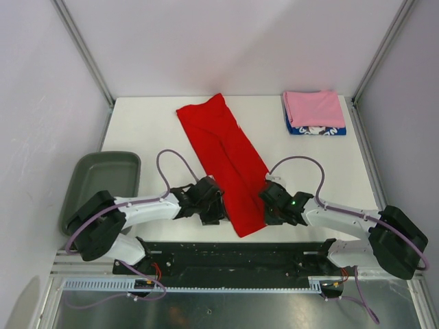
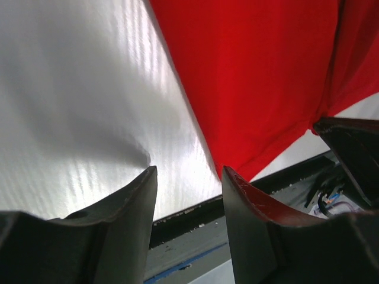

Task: Fold and stack the t-shirts
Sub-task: Rotate the tshirt 90 degrees

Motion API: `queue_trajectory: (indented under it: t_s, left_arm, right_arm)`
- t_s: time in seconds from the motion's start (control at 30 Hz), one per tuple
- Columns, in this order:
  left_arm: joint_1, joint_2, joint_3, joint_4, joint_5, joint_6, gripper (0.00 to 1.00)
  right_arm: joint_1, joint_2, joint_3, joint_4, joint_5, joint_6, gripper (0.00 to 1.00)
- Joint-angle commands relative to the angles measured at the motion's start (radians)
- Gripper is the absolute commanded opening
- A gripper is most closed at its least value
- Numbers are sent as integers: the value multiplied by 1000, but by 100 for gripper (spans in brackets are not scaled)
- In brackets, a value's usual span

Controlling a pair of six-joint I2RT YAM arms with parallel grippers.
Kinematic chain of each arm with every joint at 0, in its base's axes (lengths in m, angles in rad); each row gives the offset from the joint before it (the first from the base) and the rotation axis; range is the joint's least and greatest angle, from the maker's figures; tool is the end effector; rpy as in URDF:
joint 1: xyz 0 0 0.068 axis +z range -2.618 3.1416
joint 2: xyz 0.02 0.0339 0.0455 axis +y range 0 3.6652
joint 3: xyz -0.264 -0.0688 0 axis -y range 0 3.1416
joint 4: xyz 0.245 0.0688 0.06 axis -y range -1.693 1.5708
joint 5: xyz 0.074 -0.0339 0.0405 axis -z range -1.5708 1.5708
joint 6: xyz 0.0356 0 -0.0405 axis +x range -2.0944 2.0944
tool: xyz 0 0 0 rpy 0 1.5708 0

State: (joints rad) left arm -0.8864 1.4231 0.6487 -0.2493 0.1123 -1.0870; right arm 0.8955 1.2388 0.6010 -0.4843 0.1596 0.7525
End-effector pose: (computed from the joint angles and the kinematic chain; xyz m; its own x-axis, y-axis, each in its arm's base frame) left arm 0.1582 -0.2002 0.1528 -0.9653 -0.2083 -0.1572 -0.1027 0.8570 -0.5050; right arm 0.1381 0.1634 0.1671 -0.9084 -0.0548 -0.4145 -0.1461 0.9705 0.1920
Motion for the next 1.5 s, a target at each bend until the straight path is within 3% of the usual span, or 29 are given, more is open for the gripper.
queue_trajectory:
  t_s: [0.0,0.47,0.67,0.9,1.27,1.47]
  left_arm:
    - [-59,-9,16,30,24,-59,52]
    - [-178,120,72,68,7,-204,47]
    - [-202,144,70,68,6,-247,33]
    - [-203,80,33,55,-19,-258,13]
    - [-133,-166,-72,-152,-8,-129,9]
    - [-116,-248,-126,-217,20,-90,9]
  right_arm:
    - [3,16,-20,20,-4,14,4]
    - [3,-6,-33,14,-8,14,4]
    - [3,-13,-37,18,-10,15,4]
    - [26,-18,-38,37,-33,36,4]
    - [257,152,10,238,-107,181,5]
    - [304,191,94,198,-108,126,27]
